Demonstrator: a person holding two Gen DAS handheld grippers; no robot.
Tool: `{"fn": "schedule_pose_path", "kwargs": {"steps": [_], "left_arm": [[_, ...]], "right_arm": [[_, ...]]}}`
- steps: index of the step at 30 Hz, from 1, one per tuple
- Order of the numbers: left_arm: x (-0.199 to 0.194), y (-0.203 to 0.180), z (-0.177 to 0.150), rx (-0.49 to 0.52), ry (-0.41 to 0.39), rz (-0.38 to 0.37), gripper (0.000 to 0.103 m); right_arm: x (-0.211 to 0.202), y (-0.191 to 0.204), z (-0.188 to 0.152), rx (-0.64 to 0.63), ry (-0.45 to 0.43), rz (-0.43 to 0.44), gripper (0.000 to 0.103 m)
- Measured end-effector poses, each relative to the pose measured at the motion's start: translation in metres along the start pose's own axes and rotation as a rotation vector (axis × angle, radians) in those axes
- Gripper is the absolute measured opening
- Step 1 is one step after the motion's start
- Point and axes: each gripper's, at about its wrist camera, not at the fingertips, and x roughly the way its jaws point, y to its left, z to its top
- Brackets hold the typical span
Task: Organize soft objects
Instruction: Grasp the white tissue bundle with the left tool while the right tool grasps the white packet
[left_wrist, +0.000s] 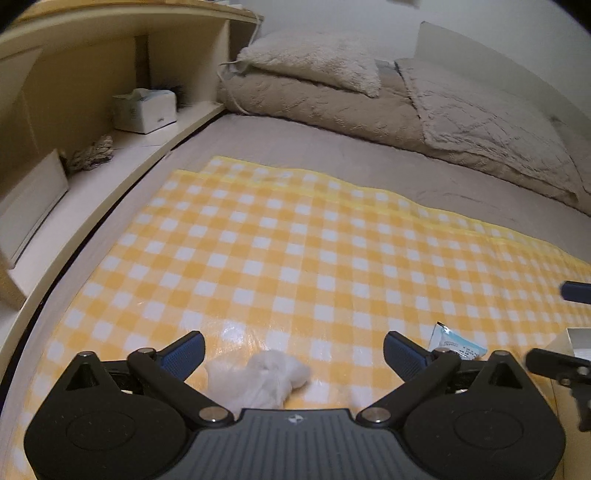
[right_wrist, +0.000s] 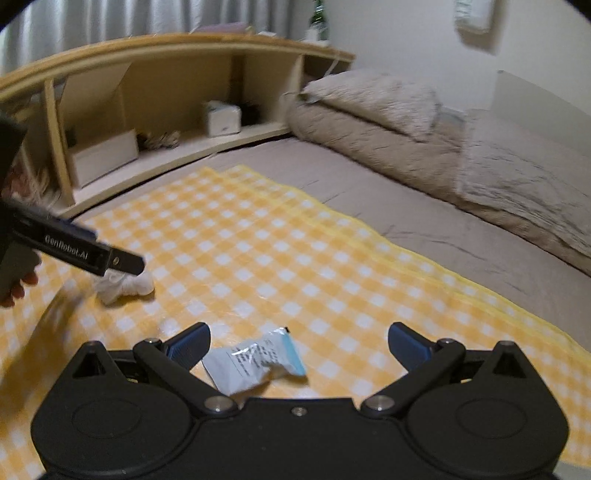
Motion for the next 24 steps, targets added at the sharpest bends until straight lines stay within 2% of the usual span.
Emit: {"fn": "schedule_pose_path", "kwargs": {"steps": [5,10,12,19,24], "left_arm": [[0.012,0.008,-0.005,0.054,0.053,-0.032,0.086],[0.018,0.006,-0.011,0.165,0.113,-0.051,0.076],[0.02,0.004,-0.014,0.211,0.127,-0.055,0.069],[0.025,0.003,-0.02,0.227,0.166,-0.027,0.052],[0.025,0.004,-0.023,0.243,0.185,-0.025,0.032]], "right_arm": [[0.035,0.002,0.002,-0.014,0.051,0.074,0.103],[0.066,0.001,-0.003,-0.028,0.115,0.127,0.103],[0.075,0.001,-0.007,-0.03,0.134,0.14,0.103],[0.093,0.004,-0.018,-0.046,0.208,0.207,0.103],[0.093,0.014,-0.02,-0.08,0.219,0.242,0.103]]}}
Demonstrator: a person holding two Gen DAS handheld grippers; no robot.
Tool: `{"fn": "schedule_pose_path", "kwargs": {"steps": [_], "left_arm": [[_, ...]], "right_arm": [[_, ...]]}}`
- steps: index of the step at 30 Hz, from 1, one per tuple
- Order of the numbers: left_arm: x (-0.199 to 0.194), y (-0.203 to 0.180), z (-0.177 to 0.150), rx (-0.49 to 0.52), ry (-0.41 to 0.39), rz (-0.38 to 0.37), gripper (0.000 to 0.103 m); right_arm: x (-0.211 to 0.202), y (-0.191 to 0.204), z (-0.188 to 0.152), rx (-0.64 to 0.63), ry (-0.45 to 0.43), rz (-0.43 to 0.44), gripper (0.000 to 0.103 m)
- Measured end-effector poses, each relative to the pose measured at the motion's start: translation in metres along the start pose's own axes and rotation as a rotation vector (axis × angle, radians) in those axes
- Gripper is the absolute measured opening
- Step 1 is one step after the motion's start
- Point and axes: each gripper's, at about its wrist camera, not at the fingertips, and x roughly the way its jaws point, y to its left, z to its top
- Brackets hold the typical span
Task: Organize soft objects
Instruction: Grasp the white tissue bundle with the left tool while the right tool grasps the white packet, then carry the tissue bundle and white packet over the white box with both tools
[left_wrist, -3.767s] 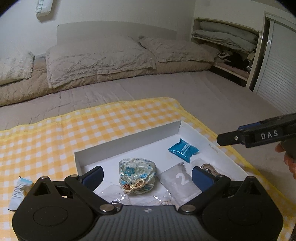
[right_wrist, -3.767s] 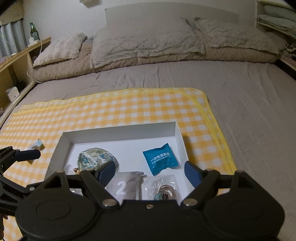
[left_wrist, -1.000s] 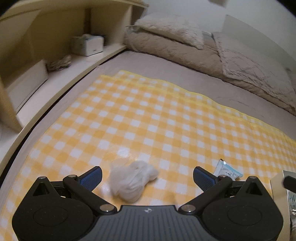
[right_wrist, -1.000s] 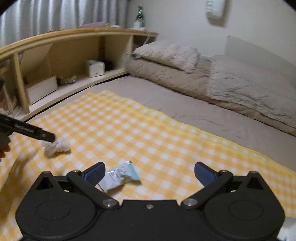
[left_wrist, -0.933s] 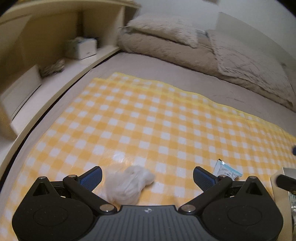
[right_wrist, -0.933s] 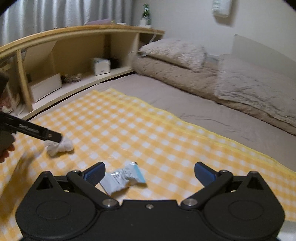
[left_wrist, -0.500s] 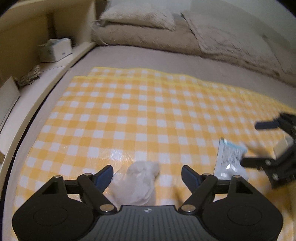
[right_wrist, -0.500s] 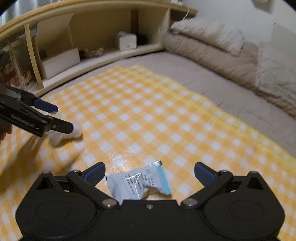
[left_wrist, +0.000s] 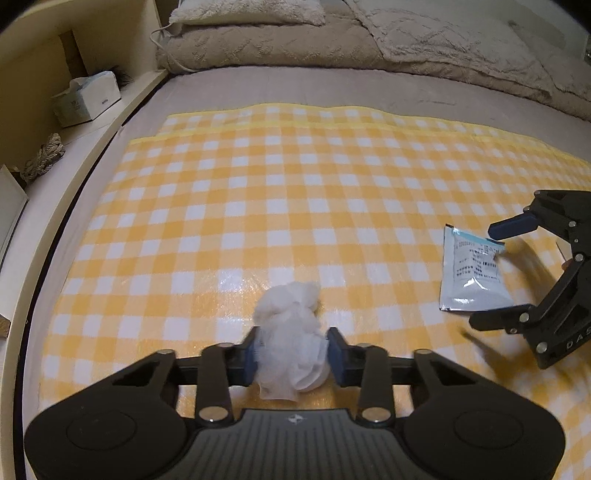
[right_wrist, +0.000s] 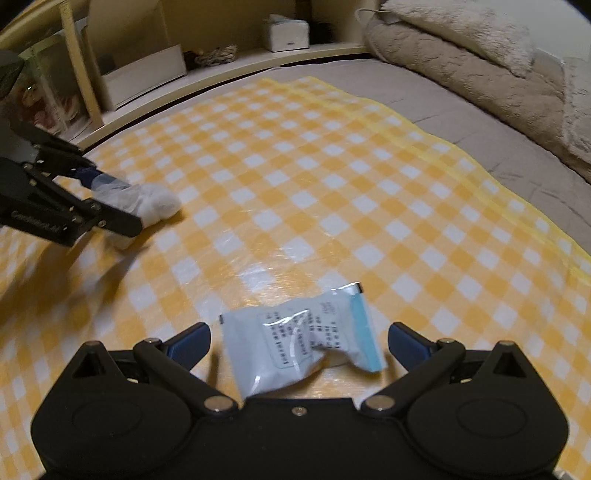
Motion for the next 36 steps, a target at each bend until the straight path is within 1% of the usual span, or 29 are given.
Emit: {"fn": "schedule_pose_path", "kwargs": {"steps": [4,7,9,10,12,14,16,18,21,25,30,33,36], "left_arm": [[-0.002,-0.003,0.0,0.013,0.003,-0.007,0.03],[-0.005,-0.003,0.001,0.007,-0.005,-0.002,0.029],[-0.006,-0.001,0.003,-0.001,-0.014,0.0,0.029],[-0.007,-0.001,0.004,-0.004,-0.017,0.001,0.029],[-0.01,-0.001,0.005,-0.01,-0.026,0.004,0.028],[-0.013,-0.001,0.008,-0.015,-0.035,0.004,0.028],[-0.018,-0.003,0.009,-0.02,-0.048,0.001,0.028],[-0.022,-0.006,0.01,-0.024,-0.062,-0.001,0.028],[-0.029,-0.01,0.014,-0.036,-0.084,-0.009,0.028],[-0.042,-0.016,0.016,-0.059,-0.121,-0.019,0.028],[-0.064,-0.027,0.02,-0.08,-0.177,-0.044,0.028],[-0.079,-0.034,0.02,-0.081,-0.21,-0.054,0.028],[-0.096,-0.04,0.019,-0.088,-0.243,-0.069,0.028]], "right_arm": [[0.006,0.009,0.001,-0.048,0.033,-0.007,0.103],[0.008,0.012,0.004,-0.048,0.051,-0.036,0.098],[0.007,0.009,0.006,-0.021,0.054,-0.055,0.087],[0.006,0.006,0.007,0.002,0.057,-0.058,0.086],[0.004,0.003,0.007,0.027,0.057,-0.066,0.076],[0.003,0.002,0.008,0.025,0.059,-0.092,0.069],[0.001,0.004,0.008,0.021,0.059,-0.123,0.064],[-0.003,0.007,0.007,0.01,0.058,-0.135,0.061],[-0.01,0.012,0.009,-0.006,0.048,-0.146,0.059],[-0.028,0.022,0.011,-0.018,0.008,-0.168,0.058],[-0.063,0.033,0.01,-0.025,-0.045,-0.216,0.058],[-0.083,0.038,0.007,-0.022,-0.063,-0.264,0.058],[-0.105,0.041,0.004,-0.005,-0.097,-0.281,0.058]]}}
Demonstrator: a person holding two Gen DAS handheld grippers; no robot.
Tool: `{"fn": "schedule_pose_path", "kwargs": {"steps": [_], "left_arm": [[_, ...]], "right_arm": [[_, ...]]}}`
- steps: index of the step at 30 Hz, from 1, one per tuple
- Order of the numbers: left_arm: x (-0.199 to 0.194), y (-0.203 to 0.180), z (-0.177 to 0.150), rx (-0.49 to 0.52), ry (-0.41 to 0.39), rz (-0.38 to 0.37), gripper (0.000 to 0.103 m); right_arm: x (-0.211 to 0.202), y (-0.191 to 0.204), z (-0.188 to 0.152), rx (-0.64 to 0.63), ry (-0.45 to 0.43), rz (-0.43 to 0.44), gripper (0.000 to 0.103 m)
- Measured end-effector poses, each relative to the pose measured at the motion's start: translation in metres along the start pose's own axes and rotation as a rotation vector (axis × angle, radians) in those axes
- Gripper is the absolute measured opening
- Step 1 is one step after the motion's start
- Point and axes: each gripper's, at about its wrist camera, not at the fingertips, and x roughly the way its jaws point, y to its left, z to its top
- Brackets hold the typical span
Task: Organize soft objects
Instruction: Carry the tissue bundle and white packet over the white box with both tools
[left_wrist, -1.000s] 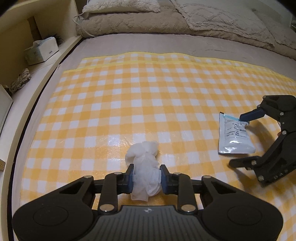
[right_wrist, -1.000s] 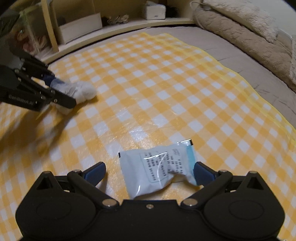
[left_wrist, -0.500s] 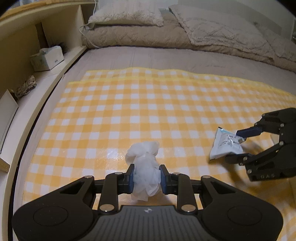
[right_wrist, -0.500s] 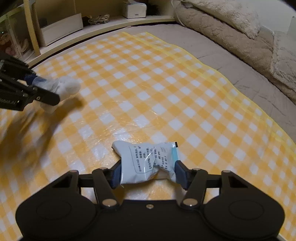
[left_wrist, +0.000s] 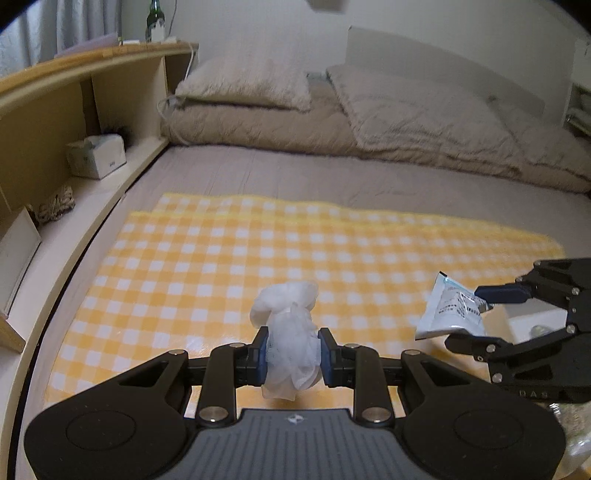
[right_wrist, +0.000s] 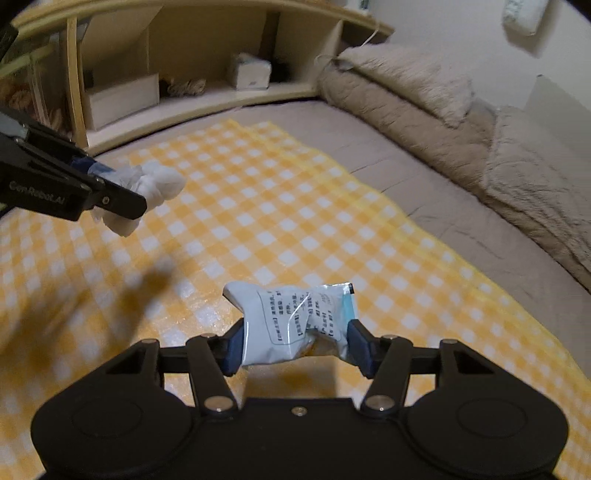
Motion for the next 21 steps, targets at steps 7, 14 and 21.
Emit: {"fn": "schedule_pose_path", "kwargs": {"steps": [7,14,21], "left_arm": [[-0.034,-0.023,0.005,-0.001,-0.073,-0.049,0.028],[-0.061,-0.056,0.011,0.025,-0.144,-0.112,0.028],[-0.076,-0.086,0.009,0.052,-0.184,-0.156,0.028]], "right_arm": [[-0.059,-0.003,-0.006,0.023,-0.083,-0.023,0.058],[-0.11,-0.012,-0.017,0.08,-0.125,-0.097,0.058],[-0.154,-0.024,-0.038,0.113,-0.149,-0.187,0.058]]}}
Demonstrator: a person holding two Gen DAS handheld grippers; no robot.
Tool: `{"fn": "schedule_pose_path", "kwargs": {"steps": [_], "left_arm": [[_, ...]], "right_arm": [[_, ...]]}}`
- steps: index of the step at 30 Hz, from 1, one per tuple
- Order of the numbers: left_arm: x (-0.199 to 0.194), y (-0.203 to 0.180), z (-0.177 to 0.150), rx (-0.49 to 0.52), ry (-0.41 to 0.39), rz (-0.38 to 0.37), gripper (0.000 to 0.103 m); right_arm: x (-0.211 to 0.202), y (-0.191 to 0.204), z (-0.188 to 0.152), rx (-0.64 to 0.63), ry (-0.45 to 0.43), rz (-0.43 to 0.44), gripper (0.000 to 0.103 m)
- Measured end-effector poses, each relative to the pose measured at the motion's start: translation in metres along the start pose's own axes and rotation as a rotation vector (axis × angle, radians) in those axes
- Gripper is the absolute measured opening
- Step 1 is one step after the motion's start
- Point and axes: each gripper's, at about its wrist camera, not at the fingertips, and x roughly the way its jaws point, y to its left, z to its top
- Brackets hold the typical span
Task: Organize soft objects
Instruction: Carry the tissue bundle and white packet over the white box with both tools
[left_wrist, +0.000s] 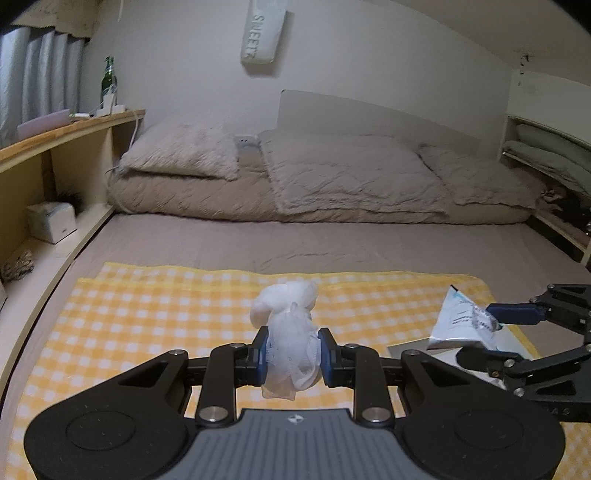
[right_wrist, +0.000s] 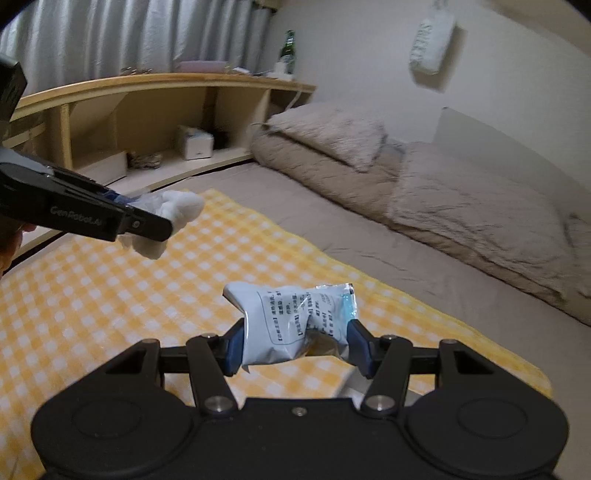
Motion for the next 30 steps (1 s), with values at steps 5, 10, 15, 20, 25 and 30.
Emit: {"fn": "schedule_pose_path", "kwargs": {"steps": [5,10,15,20,25,30], "left_arm": [[0.001,-0.025,0.001,0.022,-0.009,-0.033,0.028],[0.006,-0.052,0.001,0.04,-0.02,-0.067,0.029],[0.016,-0.082,-0.004,0.059,-0.024,-0.108,0.028],[0.041,-0.114,-0.015,0.099,0.011,-0.135,0.028],[0.065,-0.143,-0.025,0.129,0.038,-0.167,0.029],[0.091,-0.157,-0.031,0.111,0.082,-0.2,0.029]], "right_arm": [[-0.026,-0.023,-0.011,0.048,-0.01,-0.054,0.058],[-0.048,-0.05,-0.022,0.104,-0.02,-0.125,0.058],[-0.063,-0.077,-0.039,0.155,-0.015,-0.178,0.058],[-0.067,-0.098,-0.055,0.197,0.004,-0.223,0.058],[-0.063,-0.117,-0.069,0.238,0.028,-0.263,0.058],[-0.049,-0.137,-0.086,0.303,0.066,-0.29,0.058]]}}
